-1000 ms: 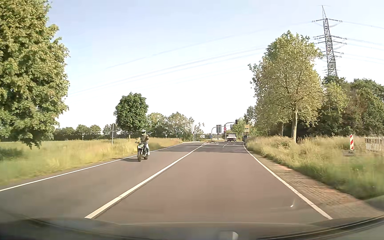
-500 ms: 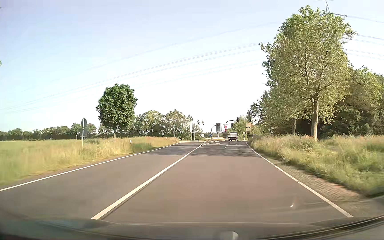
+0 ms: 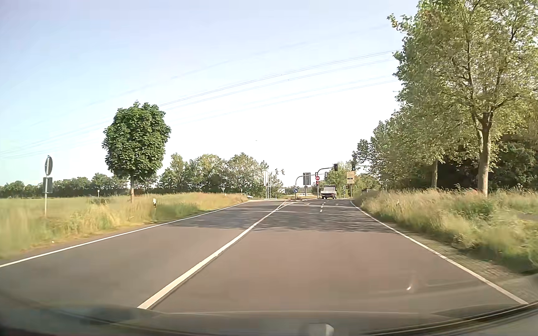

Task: Follow the waypoints while adhering to traffic rules and regulations

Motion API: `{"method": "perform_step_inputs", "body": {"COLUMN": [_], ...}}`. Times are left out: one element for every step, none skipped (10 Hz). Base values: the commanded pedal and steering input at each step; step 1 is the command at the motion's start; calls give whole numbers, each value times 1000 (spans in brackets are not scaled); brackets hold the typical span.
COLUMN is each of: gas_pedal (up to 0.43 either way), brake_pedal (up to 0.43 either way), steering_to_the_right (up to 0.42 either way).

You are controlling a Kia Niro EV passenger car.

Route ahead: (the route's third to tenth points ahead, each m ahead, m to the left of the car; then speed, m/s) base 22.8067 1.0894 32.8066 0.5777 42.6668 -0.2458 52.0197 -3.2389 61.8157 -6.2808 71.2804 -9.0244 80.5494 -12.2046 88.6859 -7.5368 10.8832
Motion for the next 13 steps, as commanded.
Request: {"method": "perform_step_inputs", "body": {"gas_pedal": [0, 0, 0, 0, 0, 8, 8, 8, 20, 20, 20, 20, 20], "brake_pedal": [30, 30, 30, 30, 30, 30, 30, 30, 30, 30, 30, 30, 30], "steering_to_the_right": [4, 3, 4, 4, 4, 4, 4, 5, 7, 9, 11, 13, 14]}}
